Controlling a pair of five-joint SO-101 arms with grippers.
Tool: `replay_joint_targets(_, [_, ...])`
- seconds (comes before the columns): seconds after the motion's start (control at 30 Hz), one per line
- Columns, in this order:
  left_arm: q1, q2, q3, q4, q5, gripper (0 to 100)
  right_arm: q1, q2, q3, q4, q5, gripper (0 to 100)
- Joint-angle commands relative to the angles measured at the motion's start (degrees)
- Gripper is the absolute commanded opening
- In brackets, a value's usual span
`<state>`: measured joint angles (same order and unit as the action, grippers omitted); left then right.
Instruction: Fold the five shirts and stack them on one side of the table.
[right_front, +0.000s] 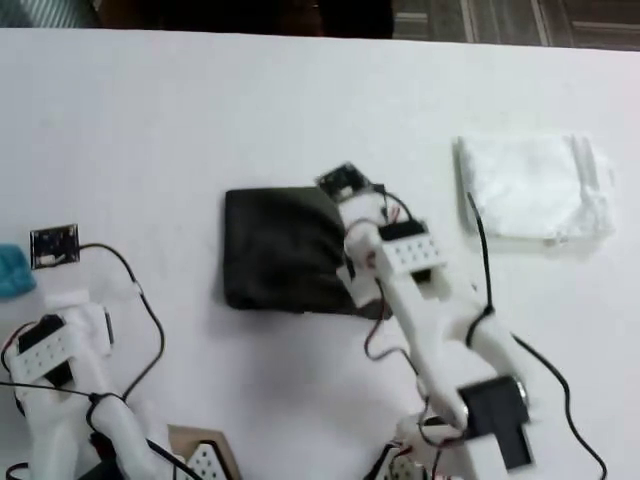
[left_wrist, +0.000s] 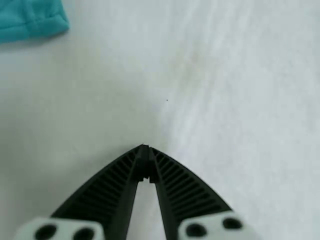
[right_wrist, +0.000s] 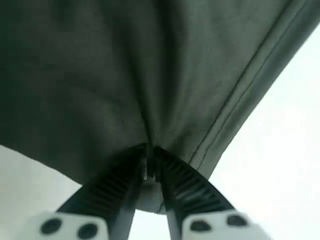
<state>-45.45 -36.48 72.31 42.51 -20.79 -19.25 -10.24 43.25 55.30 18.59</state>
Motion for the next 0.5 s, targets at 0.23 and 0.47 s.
replay_joint_targets(0.23, [13.5,-1.1,-10.2,8.3,-1.1,3,0.7,-8.3,5.2,-6.7,0.4,2.1])
replay_joint_targets(0.47, [34.5,-1.0,-29.1,25.7,2.1,3,5.1,-20.2,2.8,-9.0,0.0,2.1])
